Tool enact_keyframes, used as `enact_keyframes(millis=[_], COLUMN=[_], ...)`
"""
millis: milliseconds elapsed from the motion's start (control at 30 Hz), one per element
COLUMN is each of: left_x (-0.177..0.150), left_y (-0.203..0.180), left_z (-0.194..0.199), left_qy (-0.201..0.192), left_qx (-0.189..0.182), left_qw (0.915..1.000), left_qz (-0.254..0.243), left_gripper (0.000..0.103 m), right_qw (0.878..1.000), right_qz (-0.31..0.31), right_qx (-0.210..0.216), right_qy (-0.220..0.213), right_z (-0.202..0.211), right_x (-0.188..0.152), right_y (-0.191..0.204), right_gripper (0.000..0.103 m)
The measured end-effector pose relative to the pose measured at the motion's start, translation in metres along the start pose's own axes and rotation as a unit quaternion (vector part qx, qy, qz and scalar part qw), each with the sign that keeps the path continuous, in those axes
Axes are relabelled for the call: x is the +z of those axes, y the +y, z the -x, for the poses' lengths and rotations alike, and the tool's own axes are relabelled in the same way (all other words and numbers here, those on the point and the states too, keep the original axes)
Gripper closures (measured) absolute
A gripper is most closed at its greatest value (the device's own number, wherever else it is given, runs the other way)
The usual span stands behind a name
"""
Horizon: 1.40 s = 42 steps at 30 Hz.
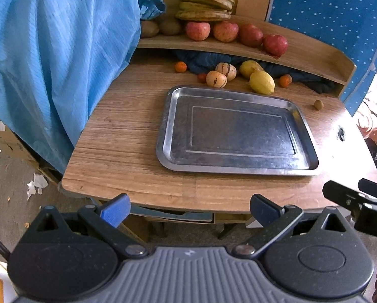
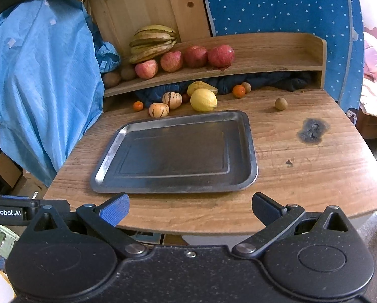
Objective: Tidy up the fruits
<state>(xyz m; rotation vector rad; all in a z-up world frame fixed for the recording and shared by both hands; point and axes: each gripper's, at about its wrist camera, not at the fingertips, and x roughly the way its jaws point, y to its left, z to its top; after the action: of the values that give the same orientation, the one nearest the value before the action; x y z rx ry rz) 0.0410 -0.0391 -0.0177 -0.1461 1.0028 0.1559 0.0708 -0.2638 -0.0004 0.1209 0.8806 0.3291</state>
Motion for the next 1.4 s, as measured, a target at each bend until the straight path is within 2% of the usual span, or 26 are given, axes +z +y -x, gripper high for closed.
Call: enact_keyframes(millis=[400, 633, 1000, 1400], left_x=[0.040, 0.053, 0.066, 0.071], left_y=[-0.034, -0.054, -0.072, -0.068], left_z=[-0.037, -0.052, -0.062, -0.072], left_qy=[0.018, 0.033, 0.033, 0.056], left_qx=[0.019, 0.029, 0.052, 0.058], left_qw=[0.9991, 0.9975, 0.9955, 0.9942], left_qz=[0.034, 0.055, 0.072, 0.072], left_gripper=[0.000, 0.000, 0.000, 0.000], right_qw=[0.998, 0.997, 0.993, 0.992], right_qz=[0.031, 0.048, 0.064, 0.064], right_qx=[0.054, 0.065, 0.093, 0.099], right_qy=[0.015, 0.014, 0.022, 0.041], right_z=[-0.038, -0.061, -0.080, -0.098], right_x=[0.043, 0.074, 0.091, 0.095], right_y=[-0.038, -0.065, -0.089, -0.092], right_gripper=[0.000, 0.000, 0.000, 0.000])
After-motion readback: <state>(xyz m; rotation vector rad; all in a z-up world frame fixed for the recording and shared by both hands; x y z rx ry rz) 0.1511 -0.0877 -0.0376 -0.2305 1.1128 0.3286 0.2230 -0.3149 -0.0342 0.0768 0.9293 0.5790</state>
